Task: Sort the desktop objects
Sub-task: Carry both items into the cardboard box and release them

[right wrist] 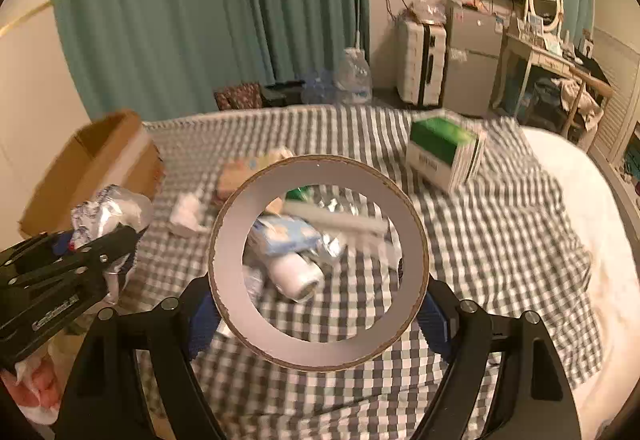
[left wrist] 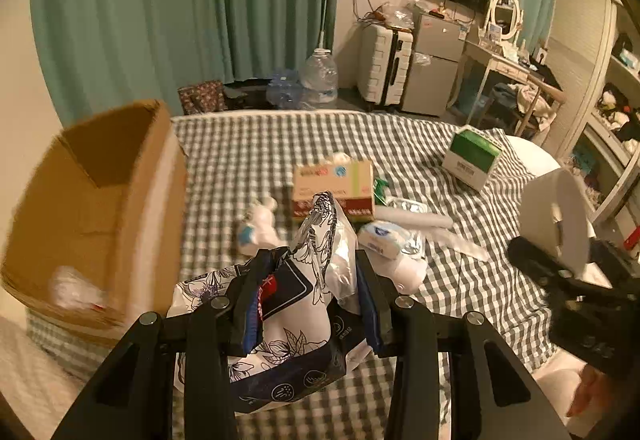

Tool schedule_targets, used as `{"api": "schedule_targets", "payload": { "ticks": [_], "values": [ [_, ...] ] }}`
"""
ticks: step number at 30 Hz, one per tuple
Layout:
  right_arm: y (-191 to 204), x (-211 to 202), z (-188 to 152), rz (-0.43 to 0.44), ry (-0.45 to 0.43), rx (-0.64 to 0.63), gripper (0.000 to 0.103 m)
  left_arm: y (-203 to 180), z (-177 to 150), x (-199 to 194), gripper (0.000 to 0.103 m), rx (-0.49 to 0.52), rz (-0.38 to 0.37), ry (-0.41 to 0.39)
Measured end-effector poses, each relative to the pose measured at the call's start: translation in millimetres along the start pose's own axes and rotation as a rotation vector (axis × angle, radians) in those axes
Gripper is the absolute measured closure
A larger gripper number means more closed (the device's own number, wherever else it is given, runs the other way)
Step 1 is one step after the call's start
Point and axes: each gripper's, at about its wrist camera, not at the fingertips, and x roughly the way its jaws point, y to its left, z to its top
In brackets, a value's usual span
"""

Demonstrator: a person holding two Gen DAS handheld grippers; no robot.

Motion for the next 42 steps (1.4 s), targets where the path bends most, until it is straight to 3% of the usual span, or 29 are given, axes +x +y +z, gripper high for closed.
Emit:
{"api": "schedule_targets", "payload": {
  "ticks": [4, 12, 15, 21, 26, 33, 38, 42],
  "values": [
    [16, -42, 25, -0.013, -0.078, -0.030, 0.021, 11, 25, -32, 0.062, 0.056, 0.044, -0.034],
    [62, -87, 65, 0.044, -0.178, -0.077, 0.021, 47, 56, -97, 0.062, 0.065, 0.023, -0.069],
    [85, -97, 76, 0.082, -0.204, -0.104, 0.021, 65, 73, -122, 0.062, 0.045, -0.017, -0.095],
    [145, -92, 99, 0.168, -0.206, -0.166, 0.021, 117, 93, -138, 0.062, 0.004, 0.020, -0.111],
    [196, -64, 104, 0.234, -0.160, -0.206, 0.021, 175, 88, -123, 0.062, -0.057, 0.079, -0.092],
    [261, 2, 97, 0.295, -0.047, -0.265, 0.021, 257, 51, -57, 0.062, -0.178, 0.115, 0.028],
    [290, 58, 88, 0.324, 0.041, -0.277, 0.021, 292, 26, -10, 0.062, -0.229, 0.125, 0.123],
    [299, 99, 86, 0.341, 0.100, -0.263, 0.021, 301, 16, 10, 0.062, -0.228, 0.106, 0.132]
  ]
}}
